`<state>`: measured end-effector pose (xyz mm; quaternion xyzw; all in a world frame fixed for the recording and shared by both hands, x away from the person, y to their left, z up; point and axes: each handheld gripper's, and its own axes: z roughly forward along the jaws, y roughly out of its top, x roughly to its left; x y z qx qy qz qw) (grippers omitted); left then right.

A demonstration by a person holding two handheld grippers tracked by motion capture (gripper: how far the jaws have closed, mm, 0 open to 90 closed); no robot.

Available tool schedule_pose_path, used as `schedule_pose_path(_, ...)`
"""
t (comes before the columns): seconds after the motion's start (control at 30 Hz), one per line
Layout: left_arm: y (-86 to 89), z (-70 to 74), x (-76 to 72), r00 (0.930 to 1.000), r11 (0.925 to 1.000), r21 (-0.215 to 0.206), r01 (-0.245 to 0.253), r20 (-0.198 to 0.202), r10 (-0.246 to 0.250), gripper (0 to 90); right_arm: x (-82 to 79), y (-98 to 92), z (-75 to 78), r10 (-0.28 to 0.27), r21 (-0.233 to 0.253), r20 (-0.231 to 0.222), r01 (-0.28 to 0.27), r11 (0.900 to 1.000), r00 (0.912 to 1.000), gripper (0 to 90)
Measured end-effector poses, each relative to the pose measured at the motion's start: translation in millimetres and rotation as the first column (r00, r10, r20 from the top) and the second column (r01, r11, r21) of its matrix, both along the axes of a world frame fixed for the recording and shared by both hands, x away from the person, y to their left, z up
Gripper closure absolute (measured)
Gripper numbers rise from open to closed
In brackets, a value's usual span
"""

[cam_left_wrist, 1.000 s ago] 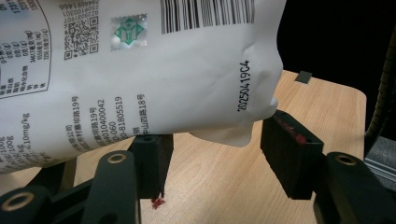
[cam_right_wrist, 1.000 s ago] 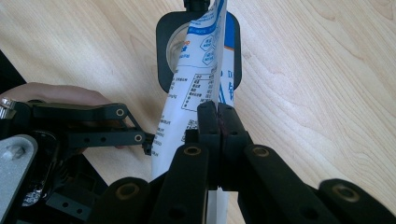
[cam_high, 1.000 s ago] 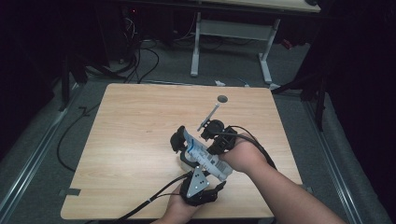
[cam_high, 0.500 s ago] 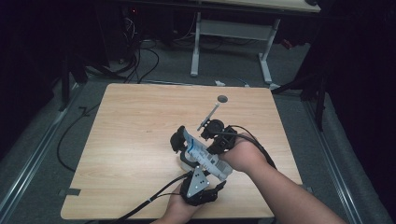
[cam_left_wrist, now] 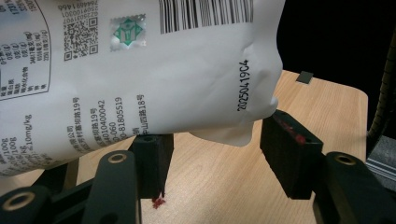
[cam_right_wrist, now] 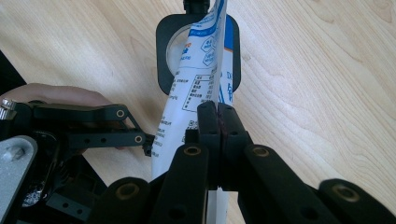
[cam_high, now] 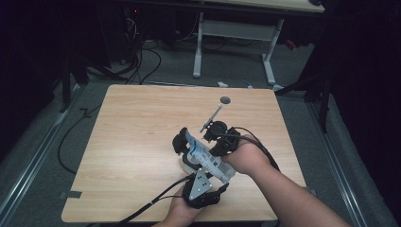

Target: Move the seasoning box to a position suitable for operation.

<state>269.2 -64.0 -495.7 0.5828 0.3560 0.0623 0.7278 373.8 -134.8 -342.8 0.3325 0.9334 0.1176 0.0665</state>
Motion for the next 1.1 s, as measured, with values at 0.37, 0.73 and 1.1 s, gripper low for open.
schedule_pose_path(0.37,-0.6,0.2,-0.9,1.0000,1.0000,-0.006,0.002,0.002,-0.002,45.1,-1.7,-0.2,1.4,0.000,-0.008,0.005,0.000,1.000,1.0000,90.0)
schedule_pose_path(0.73,0.0,0.6,-0.7,1.0000,1.0000,-0.007,0.001,0.007,-0.001,45.3,-1.6,-0.7,2.0,0.004,0.002,0.008,-0.004,1.000,1.0000,90.0)
schedule_pose_path(1.1,-0.4,0.4,-1.1,1.0000,1.0000,-0.009,0.000,0.008,0.000,45.4,-1.7,-1.2,2.1,0.002,0.001,0.007,-0.002,1.000,1.0000,90.0)
